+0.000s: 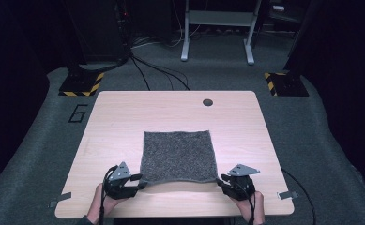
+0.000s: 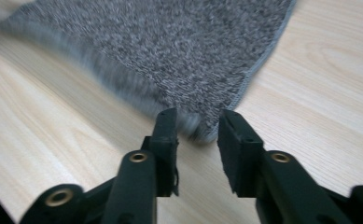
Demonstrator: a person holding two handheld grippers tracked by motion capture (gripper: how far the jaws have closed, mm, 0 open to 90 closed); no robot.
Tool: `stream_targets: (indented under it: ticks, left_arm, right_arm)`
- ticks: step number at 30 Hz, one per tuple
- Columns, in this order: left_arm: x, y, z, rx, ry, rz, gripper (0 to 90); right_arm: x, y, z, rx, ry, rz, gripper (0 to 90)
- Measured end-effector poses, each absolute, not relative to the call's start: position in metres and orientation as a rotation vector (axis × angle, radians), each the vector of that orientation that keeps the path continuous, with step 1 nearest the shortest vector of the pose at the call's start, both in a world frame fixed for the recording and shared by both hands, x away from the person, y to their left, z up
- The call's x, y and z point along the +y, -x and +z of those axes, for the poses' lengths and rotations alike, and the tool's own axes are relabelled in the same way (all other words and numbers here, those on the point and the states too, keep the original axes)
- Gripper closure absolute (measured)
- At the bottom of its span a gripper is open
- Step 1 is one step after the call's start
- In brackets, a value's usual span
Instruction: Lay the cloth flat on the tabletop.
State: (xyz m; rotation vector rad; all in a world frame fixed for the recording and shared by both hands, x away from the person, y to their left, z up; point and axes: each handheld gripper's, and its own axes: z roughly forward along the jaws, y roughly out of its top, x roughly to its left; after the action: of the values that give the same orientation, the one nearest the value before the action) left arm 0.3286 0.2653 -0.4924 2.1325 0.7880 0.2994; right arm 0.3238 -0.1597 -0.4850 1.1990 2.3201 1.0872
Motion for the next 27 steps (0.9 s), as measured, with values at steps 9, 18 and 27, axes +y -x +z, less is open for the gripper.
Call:
stream_targets:
  ticks: [9,18,27]
  left_arm:
    - [0.264,-0.359,-0.493,0.874,-2.127,0.416,27.7]
    - [0.239,-0.395,-0.515,0.907,-2.221,0.475,20.5]
    - [0.235,-0.404,-0.521,0.93,-2.24,0.468,17.1]
  right_arm:
    - [-0.155,-0.348,-0.48,2.218,-1.231,1.067,27.3]
    - [-0.109,-0.399,-0.507,2.269,-1.184,0.953,12.4]
    - [-0.111,-0.407,-0.523,2.287,-1.267,0.913,9.3]
